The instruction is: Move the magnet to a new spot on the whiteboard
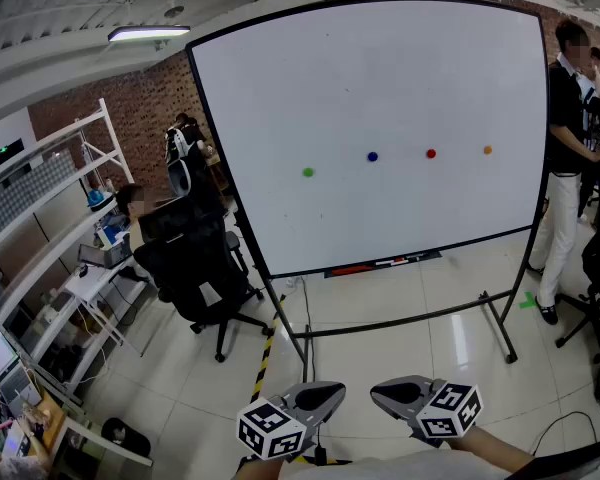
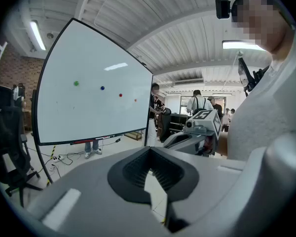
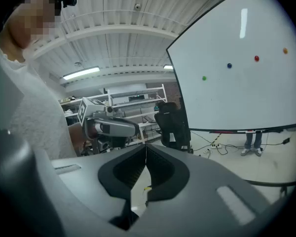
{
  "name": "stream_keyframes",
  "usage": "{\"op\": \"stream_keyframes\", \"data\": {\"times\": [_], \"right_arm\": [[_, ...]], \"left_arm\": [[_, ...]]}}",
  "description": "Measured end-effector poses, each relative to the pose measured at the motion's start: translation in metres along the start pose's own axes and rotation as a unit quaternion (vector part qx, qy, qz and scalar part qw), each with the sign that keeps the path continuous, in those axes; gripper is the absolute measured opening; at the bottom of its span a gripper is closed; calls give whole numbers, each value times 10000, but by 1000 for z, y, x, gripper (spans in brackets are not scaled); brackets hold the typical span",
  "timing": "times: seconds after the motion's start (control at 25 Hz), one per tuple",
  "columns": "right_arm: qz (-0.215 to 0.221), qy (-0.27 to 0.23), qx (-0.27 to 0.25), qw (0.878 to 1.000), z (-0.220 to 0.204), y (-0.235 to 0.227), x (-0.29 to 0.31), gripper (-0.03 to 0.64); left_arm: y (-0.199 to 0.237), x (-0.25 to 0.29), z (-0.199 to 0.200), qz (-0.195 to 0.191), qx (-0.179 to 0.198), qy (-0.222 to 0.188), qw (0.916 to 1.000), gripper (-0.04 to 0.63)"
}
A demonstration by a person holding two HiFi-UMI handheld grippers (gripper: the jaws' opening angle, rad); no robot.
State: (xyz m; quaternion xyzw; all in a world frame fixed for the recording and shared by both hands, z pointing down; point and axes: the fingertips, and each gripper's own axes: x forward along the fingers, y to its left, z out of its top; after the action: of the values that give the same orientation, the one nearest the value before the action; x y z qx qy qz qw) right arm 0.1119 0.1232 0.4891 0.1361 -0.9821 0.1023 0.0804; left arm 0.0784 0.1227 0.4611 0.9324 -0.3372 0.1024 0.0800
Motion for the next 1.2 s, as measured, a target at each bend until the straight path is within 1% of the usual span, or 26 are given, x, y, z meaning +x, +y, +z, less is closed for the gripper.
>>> {"op": "stream_keyframes", "data": {"times": [0.28, 0.56, 0.68, 0.88, 1.0, 1.2], "right_arm": [[-73, 83, 30, 9999, -12, -26, 12, 0], [-173, 244, 65, 9995, -15, -69, 54, 0], [-206, 311, 80, 9993, -5, -95, 85, 0], [-280, 407, 201, 9986, 19, -153, 144, 0], [-335, 435, 220, 9982, 38, -187, 183, 0], [-457, 342, 267, 9980, 70, -254, 248, 0]], "left_arm": [[27, 11, -7, 37, -40, -11, 10000, -17], [87, 26, -10, -61, -53, -33, 10000, -17], [129, 32, -6, -108, -116, -37, 9999, -17], [212, 50, 7, -255, -207, 14, 9995, -17], [265, 57, 17, -358, -188, 59, 9992, -17], [359, 77, 37, -489, -107, 68, 9987, -17]]}}
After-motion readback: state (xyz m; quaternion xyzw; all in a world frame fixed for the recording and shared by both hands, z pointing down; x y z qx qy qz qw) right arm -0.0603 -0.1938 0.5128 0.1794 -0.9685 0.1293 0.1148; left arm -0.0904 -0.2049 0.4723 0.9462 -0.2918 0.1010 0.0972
